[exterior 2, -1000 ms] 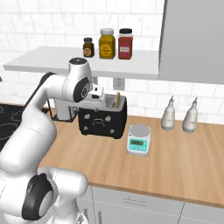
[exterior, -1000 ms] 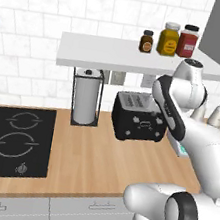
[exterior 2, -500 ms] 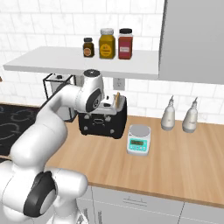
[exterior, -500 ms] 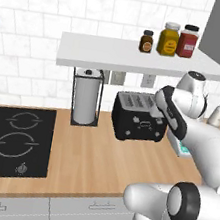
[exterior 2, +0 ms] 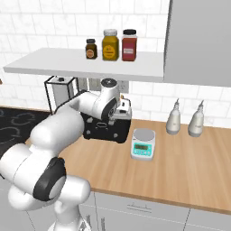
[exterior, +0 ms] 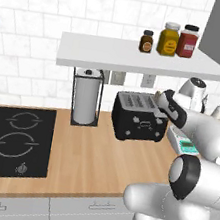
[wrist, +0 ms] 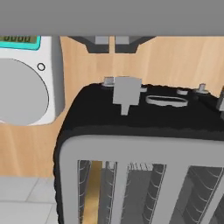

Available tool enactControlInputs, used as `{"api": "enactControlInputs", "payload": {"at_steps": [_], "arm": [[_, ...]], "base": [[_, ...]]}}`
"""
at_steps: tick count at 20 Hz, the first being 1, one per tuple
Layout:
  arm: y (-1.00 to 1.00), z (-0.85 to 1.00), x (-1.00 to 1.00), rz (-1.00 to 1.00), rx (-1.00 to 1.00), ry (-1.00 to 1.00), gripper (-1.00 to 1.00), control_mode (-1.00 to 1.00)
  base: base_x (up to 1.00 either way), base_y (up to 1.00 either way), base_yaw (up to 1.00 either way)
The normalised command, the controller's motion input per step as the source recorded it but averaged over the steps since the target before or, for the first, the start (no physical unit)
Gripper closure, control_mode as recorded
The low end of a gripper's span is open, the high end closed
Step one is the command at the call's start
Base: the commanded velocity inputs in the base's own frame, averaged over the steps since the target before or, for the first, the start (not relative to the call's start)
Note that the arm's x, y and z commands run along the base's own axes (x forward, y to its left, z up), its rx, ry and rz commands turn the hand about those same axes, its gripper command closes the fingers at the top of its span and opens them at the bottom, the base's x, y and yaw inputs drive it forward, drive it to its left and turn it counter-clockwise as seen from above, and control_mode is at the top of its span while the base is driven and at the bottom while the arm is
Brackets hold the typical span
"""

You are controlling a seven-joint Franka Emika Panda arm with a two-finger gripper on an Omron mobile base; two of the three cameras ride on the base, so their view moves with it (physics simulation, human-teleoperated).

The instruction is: Start the toaster. Once the lever pops up, take the bread to the plate on the dining counter.

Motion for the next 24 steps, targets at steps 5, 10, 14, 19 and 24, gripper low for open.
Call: {"api": "enactControlInputs", "payload": {"at_steps": [5, 10, 14, 19, 24], "arm": [[0.04, -0.06, 0.36, 0.00, 0.00, 0.00, 1.00, -1.00], [0.07, -0.17, 0.33, 0.00, 0.00, 0.00, 1.00, -1.00], [0.00, -0.30, 0.03, 0.00, 0.00, 0.00, 1.00, -1.00], [0.25, -0.26, 0.00, 0.00, 0.00, 0.00, 1.00, -1.00], [0.13, -0.11, 0.06, 0.00, 0.00, 0.00, 1.00, -1.00]], "base": [[0.00, 0.00, 0.00], [0.00, 0.00, 0.00], [0.00, 0.00, 0.00], [0.00, 0.00, 0.00], [0.00, 0.00, 0.00]]}}
